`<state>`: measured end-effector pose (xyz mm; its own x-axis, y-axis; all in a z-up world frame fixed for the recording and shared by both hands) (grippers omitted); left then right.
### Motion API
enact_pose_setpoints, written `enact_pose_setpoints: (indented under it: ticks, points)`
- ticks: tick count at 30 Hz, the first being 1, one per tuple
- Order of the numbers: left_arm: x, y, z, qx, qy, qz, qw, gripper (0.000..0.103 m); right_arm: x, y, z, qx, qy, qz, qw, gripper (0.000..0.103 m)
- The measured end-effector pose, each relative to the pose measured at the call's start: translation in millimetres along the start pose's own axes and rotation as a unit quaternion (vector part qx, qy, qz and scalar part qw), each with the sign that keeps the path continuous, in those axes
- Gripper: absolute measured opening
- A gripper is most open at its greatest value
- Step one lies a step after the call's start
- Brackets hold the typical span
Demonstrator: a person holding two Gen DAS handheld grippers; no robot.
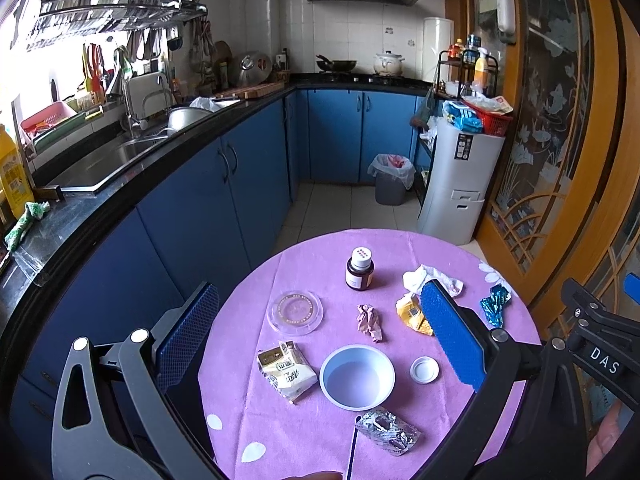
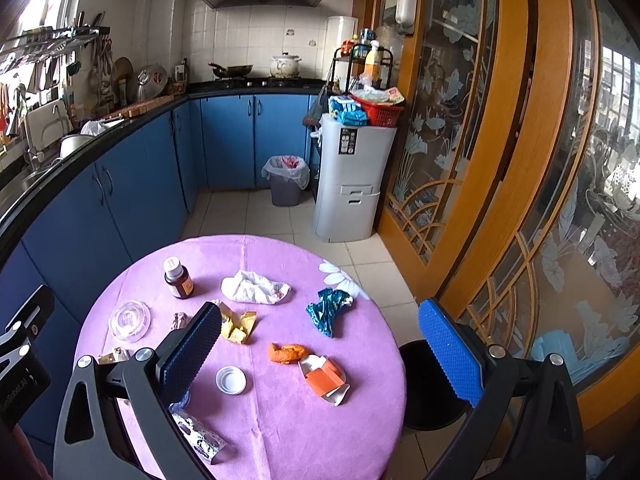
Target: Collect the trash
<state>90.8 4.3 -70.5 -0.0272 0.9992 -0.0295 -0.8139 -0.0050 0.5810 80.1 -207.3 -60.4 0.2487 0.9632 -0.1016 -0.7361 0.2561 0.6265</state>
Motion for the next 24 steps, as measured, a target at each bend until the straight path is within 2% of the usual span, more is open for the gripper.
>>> enact_pose_setpoints:
  ticks: [24]
  points:
    - [-1.3,0.1,1.3,-0.003,0.0,-0.001,1.0,0.1,-2.1,0.1,1.6,-0.002,0.0,-0.001,1.0,0.096]
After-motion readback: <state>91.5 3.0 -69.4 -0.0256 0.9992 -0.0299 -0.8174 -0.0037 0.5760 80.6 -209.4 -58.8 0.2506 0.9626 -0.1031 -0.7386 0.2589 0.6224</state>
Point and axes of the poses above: each gripper's, at about its wrist camera, not at the fingertips, and y roughly against the way its jaws point, x to its left, z to its top, the point moved 7 cm from there along -y, roughly the way its jaws point, and after that the axes turned 3 degrees about y, right-handed, at the moved point
